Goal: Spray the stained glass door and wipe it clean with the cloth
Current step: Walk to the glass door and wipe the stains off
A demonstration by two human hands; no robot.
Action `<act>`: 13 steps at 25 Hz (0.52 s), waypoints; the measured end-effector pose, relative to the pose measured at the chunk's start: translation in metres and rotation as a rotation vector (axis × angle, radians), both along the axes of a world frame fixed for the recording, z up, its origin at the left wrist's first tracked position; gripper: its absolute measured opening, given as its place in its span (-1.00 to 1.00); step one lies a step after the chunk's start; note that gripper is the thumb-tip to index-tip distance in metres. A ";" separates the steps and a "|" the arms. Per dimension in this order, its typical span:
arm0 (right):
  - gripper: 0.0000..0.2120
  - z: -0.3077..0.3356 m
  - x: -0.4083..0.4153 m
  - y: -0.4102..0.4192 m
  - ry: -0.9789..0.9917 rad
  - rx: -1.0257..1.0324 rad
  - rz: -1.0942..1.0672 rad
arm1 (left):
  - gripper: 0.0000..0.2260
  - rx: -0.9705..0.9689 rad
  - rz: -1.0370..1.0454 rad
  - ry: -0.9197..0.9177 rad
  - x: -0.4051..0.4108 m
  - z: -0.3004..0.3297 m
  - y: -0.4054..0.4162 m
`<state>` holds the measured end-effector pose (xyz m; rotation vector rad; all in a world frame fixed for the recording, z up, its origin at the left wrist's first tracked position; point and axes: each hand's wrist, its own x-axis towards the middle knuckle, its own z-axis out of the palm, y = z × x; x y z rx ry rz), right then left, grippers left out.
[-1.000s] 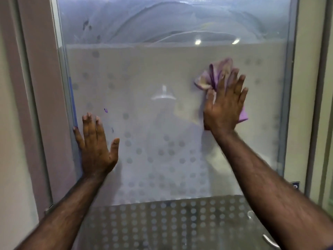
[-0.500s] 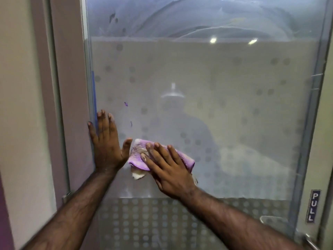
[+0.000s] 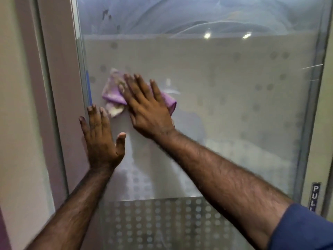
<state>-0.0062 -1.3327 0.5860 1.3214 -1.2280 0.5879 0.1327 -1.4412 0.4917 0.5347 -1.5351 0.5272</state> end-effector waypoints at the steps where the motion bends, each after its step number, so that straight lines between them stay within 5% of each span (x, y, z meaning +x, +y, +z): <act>1: -0.38 0.016 -0.005 0.002 -0.042 -0.057 -0.013 | -0.26 0.008 -0.001 -0.014 -0.002 0.003 0.001; 6: -0.31 0.049 -0.065 0.046 -0.345 -0.288 -0.125 | -0.27 -0.082 -0.007 -0.138 -0.017 0.025 0.008; 13: -0.37 -0.027 -0.136 0.116 -0.628 -0.400 -0.237 | -0.28 -0.221 0.003 -0.354 -0.060 0.089 0.036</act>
